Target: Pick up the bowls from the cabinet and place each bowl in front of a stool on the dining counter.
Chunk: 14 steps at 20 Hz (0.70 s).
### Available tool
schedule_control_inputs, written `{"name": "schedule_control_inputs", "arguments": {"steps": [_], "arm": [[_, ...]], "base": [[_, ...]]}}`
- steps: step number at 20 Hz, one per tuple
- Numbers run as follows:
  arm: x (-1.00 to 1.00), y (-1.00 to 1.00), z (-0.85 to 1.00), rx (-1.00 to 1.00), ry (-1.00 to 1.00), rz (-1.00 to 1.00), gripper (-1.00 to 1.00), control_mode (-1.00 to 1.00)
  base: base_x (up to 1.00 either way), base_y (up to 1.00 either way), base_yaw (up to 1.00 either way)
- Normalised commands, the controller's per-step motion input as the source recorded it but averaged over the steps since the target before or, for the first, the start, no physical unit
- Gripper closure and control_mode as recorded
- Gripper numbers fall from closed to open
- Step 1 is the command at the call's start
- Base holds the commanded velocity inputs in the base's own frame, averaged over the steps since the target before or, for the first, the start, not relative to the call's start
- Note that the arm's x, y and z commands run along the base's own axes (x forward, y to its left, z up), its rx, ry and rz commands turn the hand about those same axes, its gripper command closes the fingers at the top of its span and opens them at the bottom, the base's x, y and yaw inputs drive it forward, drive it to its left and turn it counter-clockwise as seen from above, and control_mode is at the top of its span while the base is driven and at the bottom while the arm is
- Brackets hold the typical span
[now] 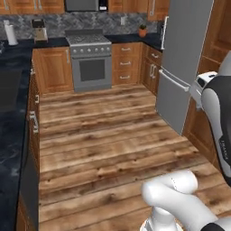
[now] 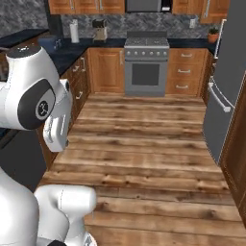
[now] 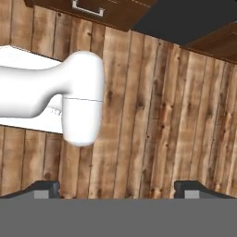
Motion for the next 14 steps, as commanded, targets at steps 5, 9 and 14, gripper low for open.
{"name": "schedule_control_inputs", "arguments": {"steps": [5,9,14], "arm": [[0.0,0.0,0.0,0.0,0.0,0.0,-1.0,1.0],[0.0,0.0,0.0,0.0,0.0,0.0,-1.0,1.0],[0.0,0.0,0.0,0.0,0.0,0.0,-1.0,1.0]], "base": [[1.0,0.0,0.0],[1.0,0.0,0.0],[1.0,0.0,0.0]]}}
